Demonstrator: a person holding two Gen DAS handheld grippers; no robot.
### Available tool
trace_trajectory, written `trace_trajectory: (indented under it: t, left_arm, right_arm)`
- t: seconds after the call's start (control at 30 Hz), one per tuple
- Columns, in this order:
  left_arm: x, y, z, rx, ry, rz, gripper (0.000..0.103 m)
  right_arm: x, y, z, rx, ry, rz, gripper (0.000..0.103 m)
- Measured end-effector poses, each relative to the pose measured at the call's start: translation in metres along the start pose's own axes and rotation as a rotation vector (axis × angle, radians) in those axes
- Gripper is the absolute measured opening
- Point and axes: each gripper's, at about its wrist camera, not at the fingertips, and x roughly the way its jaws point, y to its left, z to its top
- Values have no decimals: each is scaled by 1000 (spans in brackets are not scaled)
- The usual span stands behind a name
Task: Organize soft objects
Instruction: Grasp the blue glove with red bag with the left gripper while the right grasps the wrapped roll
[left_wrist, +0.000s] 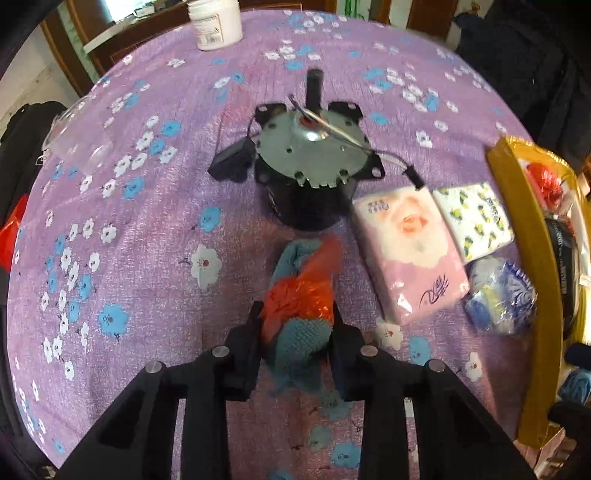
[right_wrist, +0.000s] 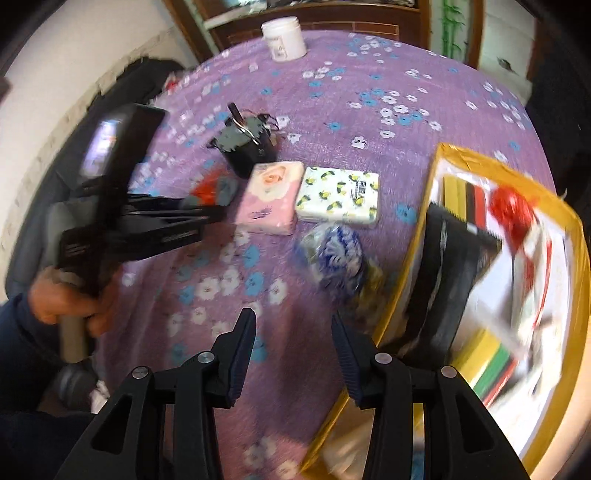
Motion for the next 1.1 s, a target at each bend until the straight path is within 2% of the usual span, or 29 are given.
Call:
trace_trajectory:
  t: [0.33, 0.4, 0.63, 0.67, 0.73, 0.8, 1.0, 1.1]
  left_arm:
    - [-36, 0, -38, 27, -38, -2, 29]
    - [-39, -1, -44, 34, -42, 6, 29]
    - [-41, 1, -52, 30, -41, 0, 29]
    - [-41, 1, -52, 30, -41, 0, 29]
    - [-42, 0, -53, 31, -46, 3, 29]
    - [-42, -1, -54, 37, -51, 6, 29]
    - [-45, -10, -59, 62, -65, 13, 29]
    - [-46, -14, -60, 78, -69, 18, 29]
  right_arm:
    - [35, -5, 35, -168, 59, -53, 46]
    - [46, -5, 41, -210, 73, -82, 49]
    - [63, -6, 42, -242, 117, -91, 49]
    - [63, -3, 39, -246, 114, -96, 46]
    - [60, 1, 35, -222, 100, -75, 41]
    - [54, 4, 33, -180, 85, -42, 32]
    - [33, 13, 20, -54, 5, 48, 29]
    - [29, 20, 13, -22, -13, 64, 29]
